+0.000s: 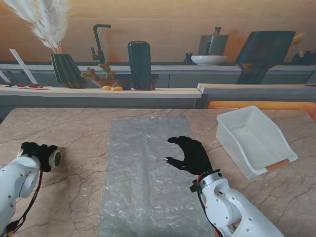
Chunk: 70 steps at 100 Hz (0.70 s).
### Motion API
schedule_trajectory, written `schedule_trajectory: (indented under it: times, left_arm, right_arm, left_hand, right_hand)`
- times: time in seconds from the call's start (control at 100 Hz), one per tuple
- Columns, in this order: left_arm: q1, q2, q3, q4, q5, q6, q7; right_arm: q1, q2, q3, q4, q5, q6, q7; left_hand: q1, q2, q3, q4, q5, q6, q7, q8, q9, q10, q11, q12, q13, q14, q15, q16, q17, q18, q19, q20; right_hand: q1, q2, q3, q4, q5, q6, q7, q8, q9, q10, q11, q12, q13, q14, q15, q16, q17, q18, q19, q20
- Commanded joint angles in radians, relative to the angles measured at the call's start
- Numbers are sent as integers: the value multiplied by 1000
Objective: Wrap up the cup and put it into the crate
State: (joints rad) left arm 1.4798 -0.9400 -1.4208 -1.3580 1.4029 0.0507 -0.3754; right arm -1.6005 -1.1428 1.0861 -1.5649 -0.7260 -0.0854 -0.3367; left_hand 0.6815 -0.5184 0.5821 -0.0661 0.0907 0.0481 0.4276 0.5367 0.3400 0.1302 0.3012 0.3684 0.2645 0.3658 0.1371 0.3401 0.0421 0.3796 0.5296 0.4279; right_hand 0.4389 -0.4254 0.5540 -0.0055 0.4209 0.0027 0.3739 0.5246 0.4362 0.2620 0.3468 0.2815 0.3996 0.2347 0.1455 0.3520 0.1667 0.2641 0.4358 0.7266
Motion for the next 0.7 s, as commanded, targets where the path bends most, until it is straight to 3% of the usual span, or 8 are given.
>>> schedule_trajectory:
  times: [0.0,0.07,0.19,0.31,0.39,0.44,0.55,0.69]
  left_arm:
    - [33,-29,40,63,-20,-23,-9]
    - [17,-27,64,82,-27,-24,13]
    - [-25,-23,122,128,-54,-19,29]
    - [-67,-21,183,182,-97,-10,62]
    - [-85,-22,213,219,-131,-9,125]
    - [-91,-25,224,239,-160,-9,176]
    - [-90,-38,212,253,-236,-24,239]
    - [-75,-59,168,247,-344,-49,277]
  right_arm:
    - [-9,-5,1,-10,4,-3,1]
    - [-11,-5,2,-10,5,-4,-1]
    - [-14,-6,6,-12,6,-6,-2]
    - [-18,-6,12,-12,8,-8,-5]
    - [-19,-7,15,-12,11,-9,-6]
    - [-20,-7,17,-12,12,-10,-6]
    - [-22,-7,19,-13,14,-12,-5]
    - [-26,-7,24,-15,15,-15,-8]
  left_hand:
    - [75,126,125,21,65,-81,159,36,82,-36,68,25,170,-203,224,88,96,-180,216,33]
    - [85,119,158,20,104,-55,234,48,124,-42,103,52,201,-208,255,108,113,-183,258,44]
    - [74,107,186,18,108,-23,337,86,151,-57,146,94,222,-214,288,134,128,-188,317,62]
    - [78,99,226,18,158,-31,509,211,259,-87,253,173,307,-220,354,168,167,-186,387,83]
    - [163,6,232,-66,199,-62,627,274,413,-106,219,413,392,-227,424,200,207,-182,450,73]
    - [216,-17,231,-80,231,-92,712,286,528,-121,150,521,443,-224,468,215,231,-177,487,74]
    - [227,-38,280,-81,291,-142,739,259,593,-134,131,495,483,-224,480,210,244,-173,500,76]
    - [258,-45,285,-79,312,-128,736,247,611,-115,111,486,500,-205,503,219,275,-184,502,72]
  right_hand:
    - [-7,32,-21,1,11,-19,-3,6,22,7,-2,8,12,4,6,8,5,8,15,5]
    - [-6,34,-22,1,11,-18,-3,6,22,8,-2,8,12,3,7,8,6,9,15,5]
    - [-7,37,-23,1,11,-19,-4,5,23,7,-2,8,13,3,7,8,6,9,15,5]
    - [-6,41,-24,2,11,-18,-4,5,23,9,-2,8,13,3,7,8,6,10,15,5]
    - [-8,44,-25,2,12,-20,-3,5,23,7,-3,8,13,4,7,8,6,8,16,5]
    - [-8,45,-25,2,12,-19,-3,5,24,8,-2,8,13,3,7,8,6,9,16,5]
    - [-8,48,-27,2,11,-21,-3,5,24,8,-2,8,14,4,8,9,7,9,16,5]
    - [-9,52,-28,2,10,-19,-4,5,26,9,-2,8,16,3,9,9,9,9,17,5]
